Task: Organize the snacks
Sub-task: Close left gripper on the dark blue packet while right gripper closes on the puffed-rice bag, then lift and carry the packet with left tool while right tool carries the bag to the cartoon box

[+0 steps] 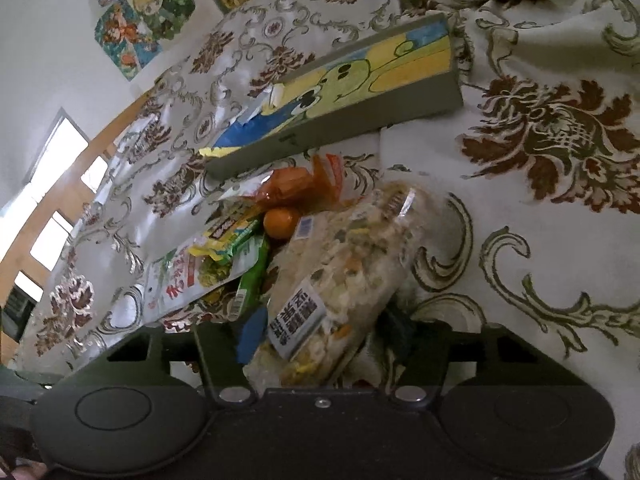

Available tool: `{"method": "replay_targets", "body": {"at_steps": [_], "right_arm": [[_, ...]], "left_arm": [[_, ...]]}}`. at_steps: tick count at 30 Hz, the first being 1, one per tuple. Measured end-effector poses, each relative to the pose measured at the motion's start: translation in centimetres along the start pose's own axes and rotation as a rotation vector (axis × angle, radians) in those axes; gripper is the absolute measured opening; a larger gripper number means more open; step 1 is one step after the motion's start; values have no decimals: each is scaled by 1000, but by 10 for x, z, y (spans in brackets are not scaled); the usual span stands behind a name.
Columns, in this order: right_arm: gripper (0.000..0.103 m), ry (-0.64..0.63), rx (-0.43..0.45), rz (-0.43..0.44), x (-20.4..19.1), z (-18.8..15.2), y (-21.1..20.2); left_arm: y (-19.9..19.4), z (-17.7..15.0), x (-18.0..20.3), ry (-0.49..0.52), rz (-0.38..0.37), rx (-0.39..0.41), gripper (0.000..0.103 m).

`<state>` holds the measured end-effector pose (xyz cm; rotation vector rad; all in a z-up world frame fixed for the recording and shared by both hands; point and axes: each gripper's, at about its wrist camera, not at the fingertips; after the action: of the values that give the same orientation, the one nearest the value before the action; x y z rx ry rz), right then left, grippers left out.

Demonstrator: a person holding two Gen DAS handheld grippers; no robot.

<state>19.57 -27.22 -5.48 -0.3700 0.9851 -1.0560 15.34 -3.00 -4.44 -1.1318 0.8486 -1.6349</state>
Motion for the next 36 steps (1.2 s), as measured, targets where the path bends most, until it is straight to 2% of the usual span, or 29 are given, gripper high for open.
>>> {"method": "replay_targets", "body": {"at_steps": [5,16,20,24,36], "right_arm": [[50,31,17,21,4,-1,-11],[45,27,44,68,3,-3,-23],[44,29,49,76,2,-3,-24],[42,54,63,105,5,-1,-27],[38,133,75,160,17,5,-31]], "left_arm": [[-9,-8,-2,-40,-39,17,44],[-20,-18,-9,-122,-128,72,43],[-24,-18,-2,-88,-123,103,43],[-29,-18,1,-96,-158,144,43],[-31,1,-1,-143,-165,223,43]]}}
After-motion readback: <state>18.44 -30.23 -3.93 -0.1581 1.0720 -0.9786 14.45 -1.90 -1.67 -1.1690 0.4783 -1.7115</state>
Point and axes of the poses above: each gripper's, at about its wrist camera, not at the fingertips, and y roughly the way its jaws point, x to its right, z to its top, and after that the axes turned 2 degrees about y, right-handed
